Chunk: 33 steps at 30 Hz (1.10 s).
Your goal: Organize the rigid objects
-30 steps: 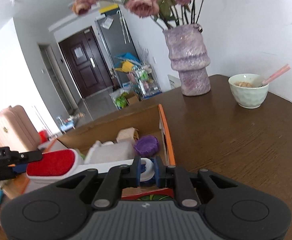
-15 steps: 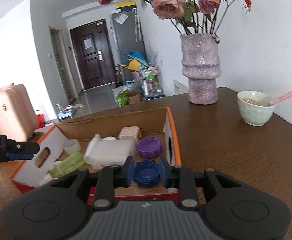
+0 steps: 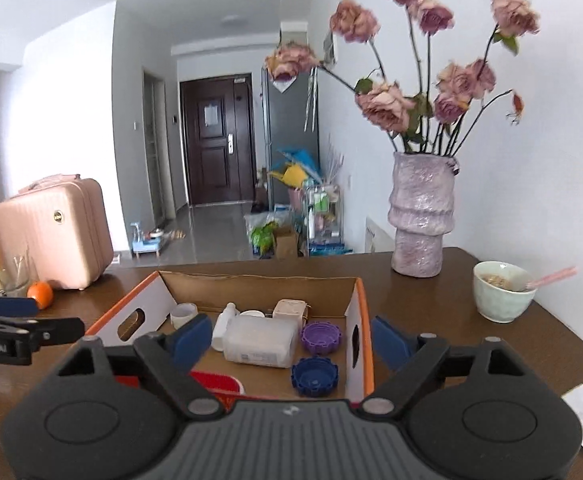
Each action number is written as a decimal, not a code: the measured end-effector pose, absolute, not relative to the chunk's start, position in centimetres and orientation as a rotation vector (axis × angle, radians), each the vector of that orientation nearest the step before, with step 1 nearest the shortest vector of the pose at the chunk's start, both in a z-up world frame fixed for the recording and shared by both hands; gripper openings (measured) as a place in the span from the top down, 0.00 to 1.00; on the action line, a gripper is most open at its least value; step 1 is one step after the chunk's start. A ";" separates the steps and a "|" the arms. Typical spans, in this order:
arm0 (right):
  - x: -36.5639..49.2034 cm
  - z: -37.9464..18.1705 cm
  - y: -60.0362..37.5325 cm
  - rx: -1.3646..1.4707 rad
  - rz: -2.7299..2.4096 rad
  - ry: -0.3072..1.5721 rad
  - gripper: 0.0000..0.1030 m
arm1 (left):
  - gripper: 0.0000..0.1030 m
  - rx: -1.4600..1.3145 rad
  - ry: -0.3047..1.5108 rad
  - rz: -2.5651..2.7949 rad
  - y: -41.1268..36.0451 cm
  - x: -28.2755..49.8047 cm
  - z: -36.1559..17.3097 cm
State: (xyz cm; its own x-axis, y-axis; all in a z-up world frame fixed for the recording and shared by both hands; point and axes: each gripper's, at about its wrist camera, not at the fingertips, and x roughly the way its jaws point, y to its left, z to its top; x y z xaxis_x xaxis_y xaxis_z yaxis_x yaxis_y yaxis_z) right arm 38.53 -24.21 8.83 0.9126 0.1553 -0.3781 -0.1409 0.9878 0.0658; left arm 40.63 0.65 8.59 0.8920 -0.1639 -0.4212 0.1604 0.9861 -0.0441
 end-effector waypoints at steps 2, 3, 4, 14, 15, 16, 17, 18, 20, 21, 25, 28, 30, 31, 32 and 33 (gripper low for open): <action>37.1 8.3 -24.6 0.051 0.147 0.373 0.16 | 0.00 0.003 0.374 -0.124 0.4 38.8 8.3; 36.3 8.0 -24.7 0.056 0.143 0.356 0.14 | 0.00 0.012 0.336 -0.095 0.4 37.8 8.1; 35.7 7.7 -24.8 0.060 0.139 0.336 0.12 | 0.00 0.019 0.303 -0.073 0.3 36.9 7.8; 30.7 6.3 -24.1 0.029 0.140 0.227 0.02 | 0.00 -0.017 0.225 -0.034 0.3 31.4 5.8; 30.2 6.3 -24.0 0.027 0.136 0.222 0.01 | 0.00 -0.022 0.221 -0.034 0.3 30.9 5.8; 29.8 6.4 -23.9 0.029 0.135 0.218 0.00 | 0.00 -0.021 0.219 -0.032 0.3 30.5 5.8; 29.4 6.4 -23.9 0.034 0.136 0.216 0.00 | 0.00 -0.018 0.218 -0.026 0.4 30.1 5.8; 28.9 6.3 -23.8 0.040 0.138 0.214 0.00 | 0.00 -0.015 0.221 -0.021 0.4 29.7 5.7; 27.8 6.2 -23.8 0.053 0.140 0.208 0.00 | 0.00 -0.024 0.224 -0.022 0.5 28.8 5.6; 27.0 6.1 -23.7 0.056 0.139 0.202 0.00 | 0.00 -0.031 0.226 -0.021 0.6 28.3 5.6; 24.1 5.8 -23.6 0.047 0.140 0.182 0.00 | 0.00 -0.058 0.215 -0.017 0.9 25.2 5.5; 21.5 5.2 -23.5 0.037 0.136 0.181 0.00 | 0.00 -0.049 0.193 -0.022 0.7 22.0 5.4; 19.9 4.8 -23.6 0.031 0.140 0.195 0.00 | 0.00 -0.032 0.198 -0.035 0.5 20.1 5.2; 18.9 4.6 -23.6 0.016 0.134 0.206 0.00 | 0.00 -0.021 0.197 -0.041 0.3 19.0 5.2; 17.8 4.6 -23.6 0.000 0.123 0.205 0.00 | 0.00 -0.015 0.191 -0.040 0.3 18.1 5.2; 16.5 4.5 -23.6 -0.009 0.114 0.191 0.00 | 0.00 -0.011 0.178 -0.040 0.2 17.0 5.2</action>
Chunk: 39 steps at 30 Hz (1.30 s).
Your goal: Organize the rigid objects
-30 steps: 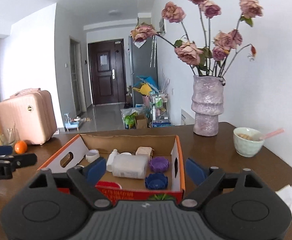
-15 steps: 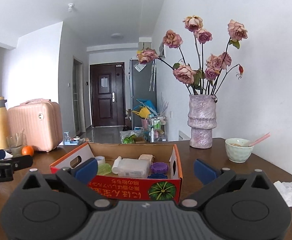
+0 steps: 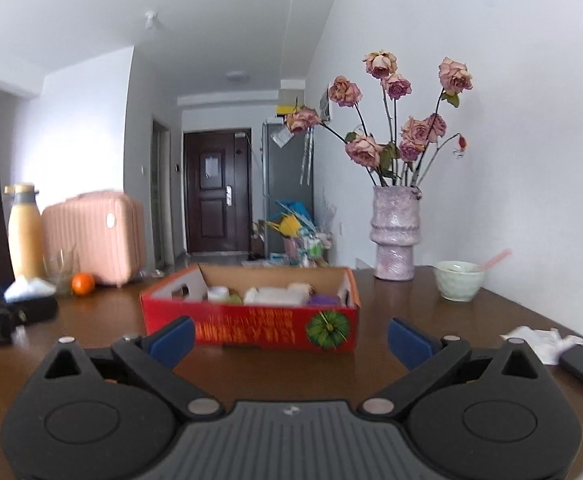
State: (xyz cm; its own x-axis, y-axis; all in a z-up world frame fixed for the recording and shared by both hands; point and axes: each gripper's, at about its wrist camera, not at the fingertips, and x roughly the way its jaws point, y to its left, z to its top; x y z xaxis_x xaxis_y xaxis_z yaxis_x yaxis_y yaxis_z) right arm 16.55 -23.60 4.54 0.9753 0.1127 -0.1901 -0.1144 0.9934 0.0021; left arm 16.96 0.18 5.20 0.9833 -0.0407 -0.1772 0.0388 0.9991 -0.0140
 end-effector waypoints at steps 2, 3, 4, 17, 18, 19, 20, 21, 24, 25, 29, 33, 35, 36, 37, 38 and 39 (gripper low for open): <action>14.4 4.5 -23.7 -0.007 0.110 0.186 0.00 | 0.00 -0.018 0.157 -0.047 0.1 14.7 5.3; 13.2 4.5 -23.7 0.000 0.115 0.184 0.00 | 0.00 -0.022 0.150 -0.052 0.1 13.8 5.4; 12.2 4.4 -23.8 0.008 0.118 0.183 0.00 | 0.00 -0.020 0.146 -0.050 0.0 12.7 5.3; 1.4 1.6 -20.2 0.010 0.124 0.227 0.00 | 0.00 -0.021 0.217 -0.030 -0.6 1.7 1.7; 1.3 1.6 -20.0 0.007 0.133 0.227 0.00 | 0.00 -0.001 0.208 -0.047 -0.7 1.6 1.8; 1.1 1.5 -19.7 -0.001 0.133 0.228 0.00 | 0.00 0.011 0.200 -0.044 -0.8 1.6 1.9; 1.0 1.4 -19.6 -0.010 0.131 0.225 0.00 | 0.00 0.013 0.185 -0.028 -0.8 1.4 2.0; 0.8 1.4 -19.5 -0.012 0.137 0.220 0.00 | 0.00 0.010 0.171 -0.025 -0.7 1.3 2.2; 0.8 1.6 -19.4 -0.017 0.143 0.214 0.00 | 0.00 0.018 0.161 -0.029 -0.6 1.1 2.5; 0.9 1.8 -19.5 -0.014 0.142 0.214 0.00 | 0.00 0.023 0.159 -0.028 -0.6 1.0 2.5; 1.4 1.8 -20.2 -0.005 0.131 0.221 0.00 | 0.00 0.027 0.159 -0.036 -0.7 1.0 2.5; 1.8 2.1 -21.5 0.032 0.120 0.220 0.00 | 0.00 0.026 0.160 -0.023 -0.5 1.2 2.6; 1.9 2.3 -21.8 0.031 0.115 0.214 0.00 | 0.00 0.020 0.159 -0.022 -0.3 1.2 2.7; 2.0 2.3 -21.9 0.030 0.116 0.213 0.00 | 0.00 0.020 0.159 -0.018 -0.3 1.3 2.7; 2.1 2.2 -22.0 0.027 0.118 0.215 0.00 | 0.00 0.019 0.159 -0.013 -0.3 1.3 2.8; 2.1 2.2 -22.0 0.027 0.120 0.219 0.00 | 0.00 0.016 0.158 -0.012 -0.2 1.3 2.8; 2.2 2.1 -21.9 0.028 0.122 0.221 0.00 | 0.00 0.015 0.157 -0.016 -0.2 1.3 2.8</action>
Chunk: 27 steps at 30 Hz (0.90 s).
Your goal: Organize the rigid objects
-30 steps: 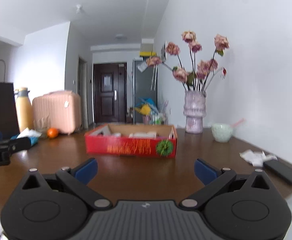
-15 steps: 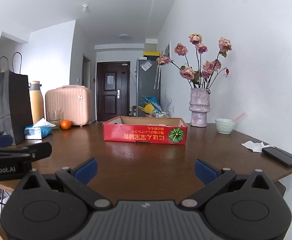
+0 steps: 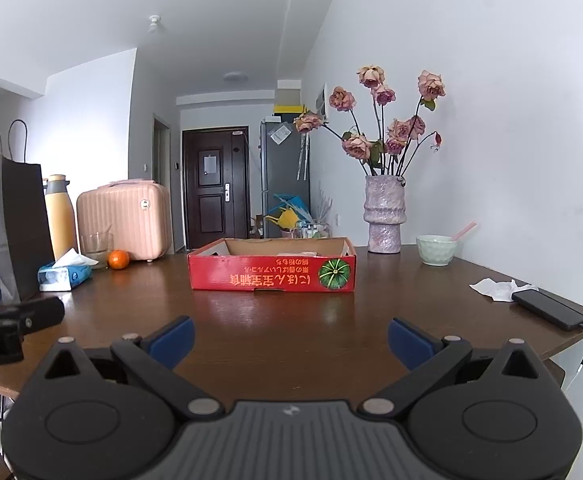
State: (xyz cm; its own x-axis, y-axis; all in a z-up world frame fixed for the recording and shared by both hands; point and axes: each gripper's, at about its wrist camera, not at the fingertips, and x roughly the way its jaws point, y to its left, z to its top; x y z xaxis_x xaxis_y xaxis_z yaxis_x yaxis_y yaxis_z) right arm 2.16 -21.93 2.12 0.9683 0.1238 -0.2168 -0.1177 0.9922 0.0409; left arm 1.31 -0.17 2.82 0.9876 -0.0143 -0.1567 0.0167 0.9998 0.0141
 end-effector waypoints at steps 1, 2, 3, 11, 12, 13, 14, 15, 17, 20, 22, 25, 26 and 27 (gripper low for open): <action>2.2 2.1 -21.9 0.028 0.125 0.222 0.00 | 0.00 0.016 0.156 -0.012 -0.1 1.3 2.9; 2.2 2.1 -21.9 0.028 0.128 0.223 0.00 | 0.00 0.017 0.153 -0.009 -0.1 1.3 2.9; 2.2 2.1 -21.9 0.027 0.131 0.223 0.00 | 0.00 0.017 0.150 -0.008 -0.2 1.3 2.9; 2.1 2.1 -21.9 0.024 0.139 0.208 0.00 | 0.00 0.014 0.148 -0.005 0.0 1.3 3.1; 2.1 2.1 -21.9 0.023 0.144 0.210 0.00 | 0.00 0.015 0.147 -0.006 0.0 1.2 3.1; 2.1 2.1 -21.9 0.023 0.148 0.209 0.00 | 0.00 0.018 0.147 -0.009 -0.1 1.2 3.1; 2.1 2.1 -21.9 0.023 0.151 0.209 0.00 | 0.00 0.020 0.147 -0.010 -0.1 1.2 3.1; 2.1 2.0 -21.9 0.023 0.152 0.209 0.00 | 0.00 0.021 0.147 -0.011 -0.1 1.2 3.1; 2.0 2.0 -21.8 0.022 0.152 0.207 0.00 | 0.00 0.025 0.147 -0.013 -0.2 1.2 3.0; 2.0 2.1 -21.7 0.022 0.151 0.207 0.00 | 0.00 0.032 0.143 -0.009 -0.3 1.2 3.1; 2.1 2.1 -21.8 0.026 0.150 0.209 0.00 | 0.00 0.031 0.145 -0.012 -0.2 1.2 3.0; 2.1 2.1 -21.8 0.027 0.141 0.211 0.00 | 0.00 0.032 0.145 -0.014 -0.2 1.2 3.1; 2.1 2.1 -21.8 0.029 0.138 0.212 0.00 | 0.00 0.032 0.145 -0.016 -0.2 1.2 3.1; 2.2 2.0 -21.8 0.030 0.139 0.214 0.00 | 0.00 0.032 0.146 -0.016 -0.2 1.2 3.1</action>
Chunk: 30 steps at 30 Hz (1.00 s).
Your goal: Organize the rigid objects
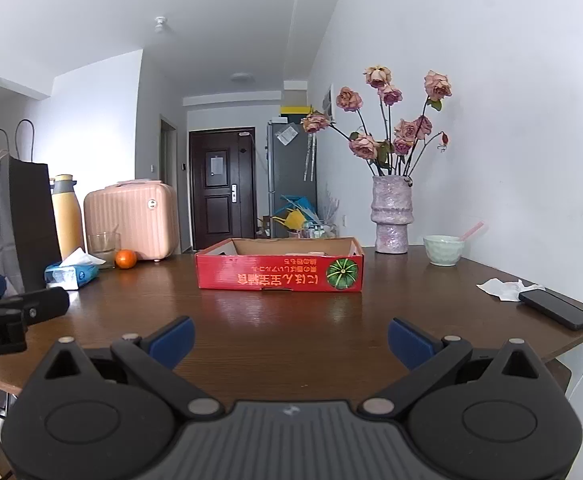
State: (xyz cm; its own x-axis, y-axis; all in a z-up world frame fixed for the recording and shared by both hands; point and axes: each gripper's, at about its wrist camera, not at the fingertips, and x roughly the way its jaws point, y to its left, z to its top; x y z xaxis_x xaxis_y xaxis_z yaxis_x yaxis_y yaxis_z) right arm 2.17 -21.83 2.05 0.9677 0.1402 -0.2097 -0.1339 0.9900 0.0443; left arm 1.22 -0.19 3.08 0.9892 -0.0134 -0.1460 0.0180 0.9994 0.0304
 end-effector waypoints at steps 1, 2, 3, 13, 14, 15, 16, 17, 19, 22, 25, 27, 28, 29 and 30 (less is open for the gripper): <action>2.2 2.0 -21.8 0.031 0.140 0.217 0.00 | 0.00 0.032 0.147 -0.016 -0.2 1.2 3.1; 2.2 2.0 -21.9 0.031 0.140 0.219 0.00 | 0.00 0.032 0.147 -0.017 -0.2 1.2 3.1; 2.3 2.0 -21.9 0.033 0.138 0.220 0.00 | 0.00 0.034 0.148 -0.018 -0.2 1.3 3.1; 2.3 1.8 -22.0 0.030 0.143 0.221 0.00 | 0.00 0.031 0.151 -0.015 -0.1 1.3 3.0; 2.3 1.9 -22.0 0.031 0.144 0.221 0.00 | 0.00 0.029 0.152 -0.013 -0.1 1.3 3.0; 2.2 1.8 -22.0 0.032 0.145 0.221 0.00 | 0.00 0.026 0.153 -0.011 0.0 1.3 3.0; 2.3 1.8 -22.0 0.032 0.145 0.222 0.00 | 0.00 0.024 0.154 -0.010 0.0 1.4 3.0; 2.3 1.8 -22.0 0.031 0.145 0.222 0.00 | 0.00 0.021 0.155 -0.007 0.0 1.3 3.0; 2.3 1.8 -22.0 0.032 0.144 0.223 0.00 | 0.00 0.019 0.151 -0.004 0.1 1.4 3.1; 2.3 1.8 -22.0 0.034 0.141 0.221 0.00 | 0.00 0.021 0.142 -0.007 0.1 1.3 3.1; 2.5 1.8 -22.0 0.036 0.143 0.228 0.00 | 0.00 0.018 0.142 -0.006 0.1 1.3 3.2; 2.6 1.8 -22.0 0.038 0.142 0.231 0.00 | 0.00 0.016 0.141 -0.001 0.1 1.3 3.2; 2.6 1.7 -22.0 0.039 0.142 0.232 0.00 | 0.00 0.017 0.140 0.001 0.2 1.4 3.2; 2.7 1.7 -22.0 0.039 0.143 0.234 0.00 | 0.00 0.017 0.140 0.002 0.2 1.3 3.2; 2.7 1.7 -22.0 0.040 0.144 0.234 0.00 | 0.00 0.017 0.142 0.003 0.2 1.4 3.2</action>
